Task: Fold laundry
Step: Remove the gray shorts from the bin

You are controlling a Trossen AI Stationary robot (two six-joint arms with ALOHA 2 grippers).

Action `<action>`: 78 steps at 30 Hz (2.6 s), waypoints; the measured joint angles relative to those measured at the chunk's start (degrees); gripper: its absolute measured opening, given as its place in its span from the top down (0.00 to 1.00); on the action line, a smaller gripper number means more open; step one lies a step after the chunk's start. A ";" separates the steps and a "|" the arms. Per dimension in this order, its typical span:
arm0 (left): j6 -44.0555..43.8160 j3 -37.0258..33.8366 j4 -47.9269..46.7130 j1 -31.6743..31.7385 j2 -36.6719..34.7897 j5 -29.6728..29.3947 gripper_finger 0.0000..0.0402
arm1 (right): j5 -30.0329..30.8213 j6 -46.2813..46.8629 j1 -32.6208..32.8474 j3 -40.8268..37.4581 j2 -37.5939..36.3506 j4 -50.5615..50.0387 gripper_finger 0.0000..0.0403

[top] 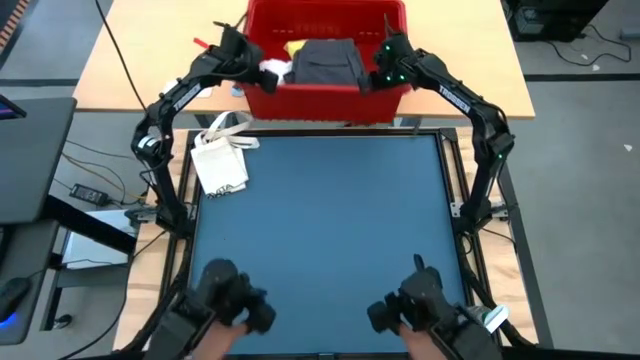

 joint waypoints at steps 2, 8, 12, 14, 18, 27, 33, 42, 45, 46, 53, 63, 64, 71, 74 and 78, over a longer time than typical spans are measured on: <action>1.82 0.00 -3.98 -1.46 -1.77 0.88 0.62 | -1.66 -0.07 0.61 -0.15 -1.50 -3.13 0.79; 1.66 -0.59 -5.78 -3.69 -7.92 1.99 0.62 | -5.24 1.77 0.99 -0.16 -5.69 -1.51 0.77; -0.76 -0.19 -3.32 -2.06 -10.62 1.08 0.62 | -4.68 0.96 -1.33 -0.09 -3.10 8.77 0.71; -2.04 -0.41 -3.91 -1.38 -10.42 0.61 0.62 | -6.75 1.80 -3.32 -0.09 0.05 12.80 0.65; -3.04 -0.39 -6.75 -0.79 -10.16 0.65 0.60 | -11.33 3.93 -6.09 -0.15 6.95 15.49 0.49; -3.36 -0.35 -10.25 -1.18 -9.93 0.39 0.52 | -8.59 1.15 -6.21 5.81 17.05 11.00 0.22; -3.39 -0.31 -10.15 -1.10 -9.93 -0.86 0.52 | -9.50 -0.63 -6.18 14.81 24.68 3.82 0.36; -1.62 -0.28 -9.27 -0.79 -9.99 -3.47 0.53 | -14.84 -0.87 -4.75 24.05 21.17 1.61 0.95; -1.59 -0.26 -7.13 -0.68 -10.27 -2.71 0.54 | -12.15 -4.08 -2.75 26.48 14.49 2.24 0.97; -1.57 -0.26 -6.49 -0.68 -10.43 -1.99 0.54 | -11.07 -5.04 -1.87 26.90 12.16 2.36 0.97; -0.14 -0.22 -0.35 -1.13 -13.38 4.39 0.55 | -9.92 -7.46 6.45 27.06 -1.71 -3.40 0.97; 3.72 -0.17 0.82 -3.27 -19.14 7.20 0.55 | -1.43 -2.83 32.14 27.06 -10.54 -21.15 0.97; 4.33 -0.17 0.89 -3.73 -19.61 7.26 0.55 | 0.62 -2.29 35.28 27.06 -10.29 -23.08 0.97; 4.02 -0.17 -0.40 -8.18 -22.48 7.26 0.55 | 7.37 3.15 49.02 16.78 -7.68 -26.52 0.97; 3.90 -0.17 -3.64 -10.69 -23.76 7.31 0.55 | 6.34 5.24 51.05 7.43 -7.78 -24.48 0.97; 1.26 -0.17 -9.37 -14.77 -24.46 7.28 0.55 | 2.08 8.04 51.90 -7.34 -9.82 -18.87 0.96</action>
